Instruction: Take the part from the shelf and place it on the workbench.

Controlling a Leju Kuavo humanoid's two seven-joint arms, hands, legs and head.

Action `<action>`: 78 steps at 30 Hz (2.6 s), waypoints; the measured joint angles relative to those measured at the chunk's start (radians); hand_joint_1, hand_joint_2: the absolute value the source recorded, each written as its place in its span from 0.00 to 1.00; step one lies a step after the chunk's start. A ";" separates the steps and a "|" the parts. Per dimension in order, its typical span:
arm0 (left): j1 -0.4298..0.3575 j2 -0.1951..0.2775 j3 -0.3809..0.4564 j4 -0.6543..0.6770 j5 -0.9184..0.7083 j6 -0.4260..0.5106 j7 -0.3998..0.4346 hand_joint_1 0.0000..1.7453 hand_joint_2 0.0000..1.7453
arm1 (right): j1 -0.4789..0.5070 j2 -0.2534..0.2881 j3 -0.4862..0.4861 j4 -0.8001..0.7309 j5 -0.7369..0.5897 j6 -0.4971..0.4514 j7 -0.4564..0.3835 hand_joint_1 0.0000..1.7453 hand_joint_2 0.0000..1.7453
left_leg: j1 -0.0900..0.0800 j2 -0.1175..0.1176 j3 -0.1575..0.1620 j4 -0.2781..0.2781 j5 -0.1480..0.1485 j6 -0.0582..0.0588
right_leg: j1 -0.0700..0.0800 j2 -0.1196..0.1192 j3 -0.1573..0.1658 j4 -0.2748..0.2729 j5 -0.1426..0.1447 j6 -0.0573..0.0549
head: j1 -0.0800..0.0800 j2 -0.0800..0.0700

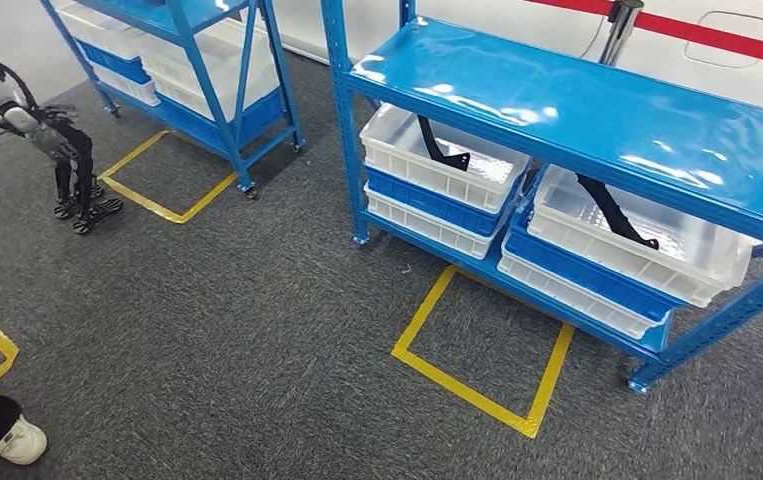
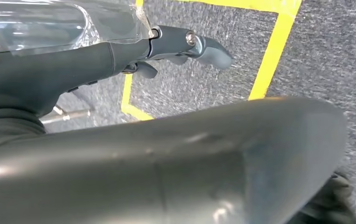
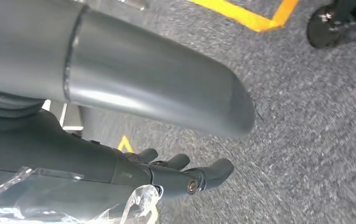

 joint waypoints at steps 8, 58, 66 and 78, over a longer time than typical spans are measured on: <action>-0.005 0.001 0.000 -0.001 0.006 0.000 0.003 0.00 0.00 | 0.002 -0.001 0.002 0.000 -0.008 0.000 -0.001 0.00 0.00 | 0.003 -0.083 0.146 -0.337 0.161 0.021 | 0.000 0.097 -0.020 0.003 0.020 0.027 | 0.001 0.000; 0.001 0.003 -0.011 -0.003 0.056 -0.033 0.073 0.00 1.00 | 0.003 -0.004 0.090 0.001 -0.023 0.038 0.032 0.00 1.00 | -0.007 -0.019 0.151 -0.347 0.163 0.022 | 0.003 0.016 -0.002 0.003 0.001 0.018 | 0.007 0.000; 0.036 0.003 0.044 -0.003 -0.044 -0.058 0.078 0.00 1.00 | 0.024 -0.004 0.089 0.000 0.028 0.052 0.014 0.00 1.00 | -0.003 -0.019 0.151 -0.347 0.164 0.021 | 0.006 0.016 -0.002 0.003 0.001 0.018 | 0.008 0.000; 0.076 0.003 0.239 -0.020 -0.293 -0.137 0.057 0.00 0.00 | 0.076 -0.002 0.020 -0.015 0.154 0.097 -0.045 0.00 1.00 | -0.004 -0.019 0.151 -0.348 0.164 0.021 | 0.007 0.016 0.000 0.003 0.001 0.018 | 0.008 0.000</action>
